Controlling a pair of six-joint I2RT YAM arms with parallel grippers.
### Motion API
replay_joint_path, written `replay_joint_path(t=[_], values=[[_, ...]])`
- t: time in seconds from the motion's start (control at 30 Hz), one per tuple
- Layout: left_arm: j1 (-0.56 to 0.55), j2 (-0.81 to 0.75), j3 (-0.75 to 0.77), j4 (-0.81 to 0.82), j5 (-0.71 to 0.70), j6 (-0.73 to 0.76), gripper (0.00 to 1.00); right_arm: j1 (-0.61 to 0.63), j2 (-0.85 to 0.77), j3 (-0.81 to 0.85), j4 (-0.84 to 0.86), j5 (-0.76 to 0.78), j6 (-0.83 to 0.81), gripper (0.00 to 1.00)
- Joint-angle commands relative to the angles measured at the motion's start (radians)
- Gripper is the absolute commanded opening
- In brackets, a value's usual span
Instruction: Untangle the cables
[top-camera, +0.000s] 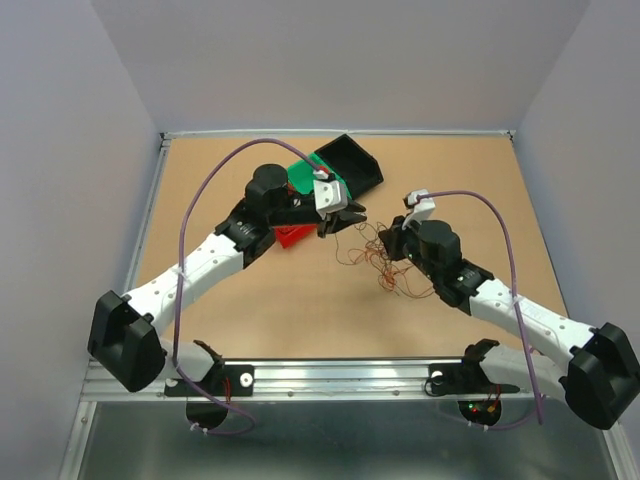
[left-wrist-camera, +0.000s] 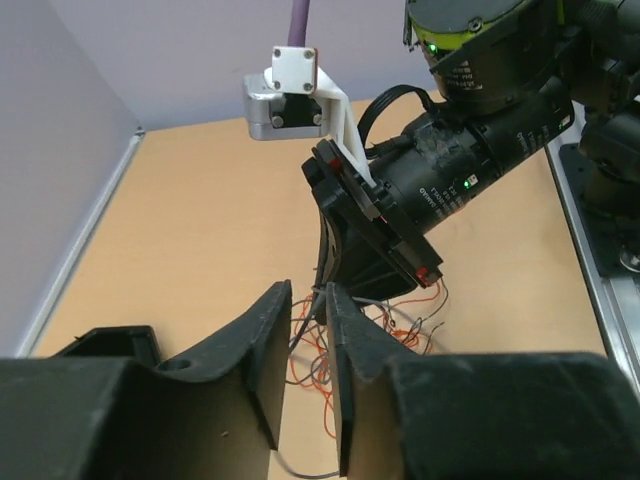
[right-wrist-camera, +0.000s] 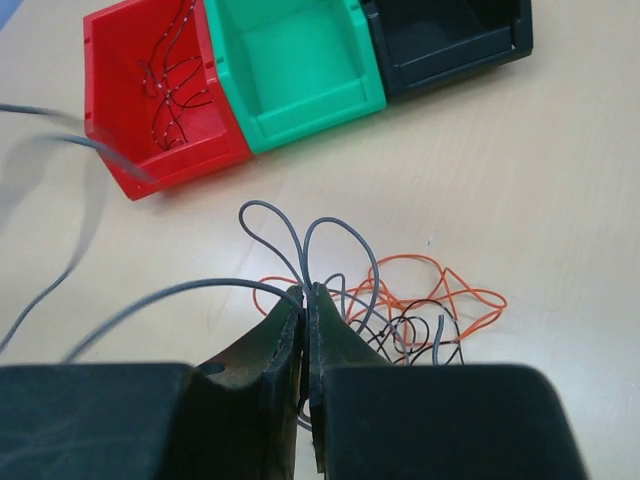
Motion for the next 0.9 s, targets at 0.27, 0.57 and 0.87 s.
replay_joint_path(t=[0.27,0.57,0.87], values=[[-0.076,0.248,0.141,-0.152,-0.106,0.132,0.67,-0.004,0.032,0.078,0.119,-0.025,-0.012,0.00],[-0.093,0.303,0.182,-0.164,-0.247,0.121,0.41,-0.004,0.026,0.067,0.137,-0.034,-0.016,0.01],[-0.091,0.268,0.172,-0.140,-0.310,0.094,0.20,-0.004,0.043,0.072,0.120,-0.006,-0.024,0.00]])
